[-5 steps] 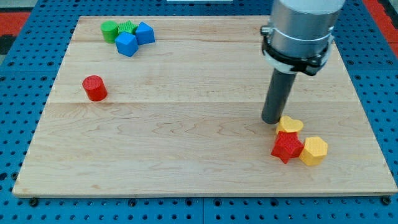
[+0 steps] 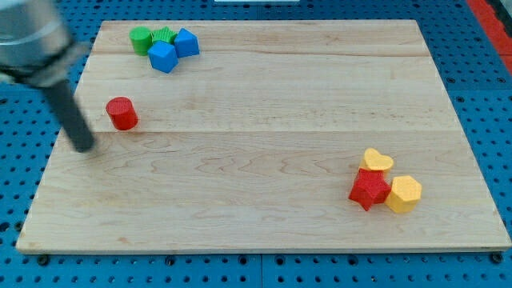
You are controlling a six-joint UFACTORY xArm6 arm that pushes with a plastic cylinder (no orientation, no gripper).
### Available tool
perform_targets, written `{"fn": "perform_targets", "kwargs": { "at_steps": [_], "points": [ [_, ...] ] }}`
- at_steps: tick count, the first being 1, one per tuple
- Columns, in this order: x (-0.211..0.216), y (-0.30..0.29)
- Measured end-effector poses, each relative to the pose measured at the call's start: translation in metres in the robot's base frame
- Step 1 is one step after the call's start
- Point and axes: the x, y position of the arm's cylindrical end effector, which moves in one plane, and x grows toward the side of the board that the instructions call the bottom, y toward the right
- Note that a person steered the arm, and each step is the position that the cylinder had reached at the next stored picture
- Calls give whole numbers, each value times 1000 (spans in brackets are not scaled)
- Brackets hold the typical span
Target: Push the red circle into the red star
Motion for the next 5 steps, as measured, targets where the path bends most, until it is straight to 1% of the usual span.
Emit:
{"fn": "perform_targets", "kwargs": {
  "at_steps": [1, 2, 3, 4, 5],
  "points": [
    [-29, -21],
    [-74, 19],
    [-67, 117],
    [-40, 163],
    [-55, 109]
  ]
}}
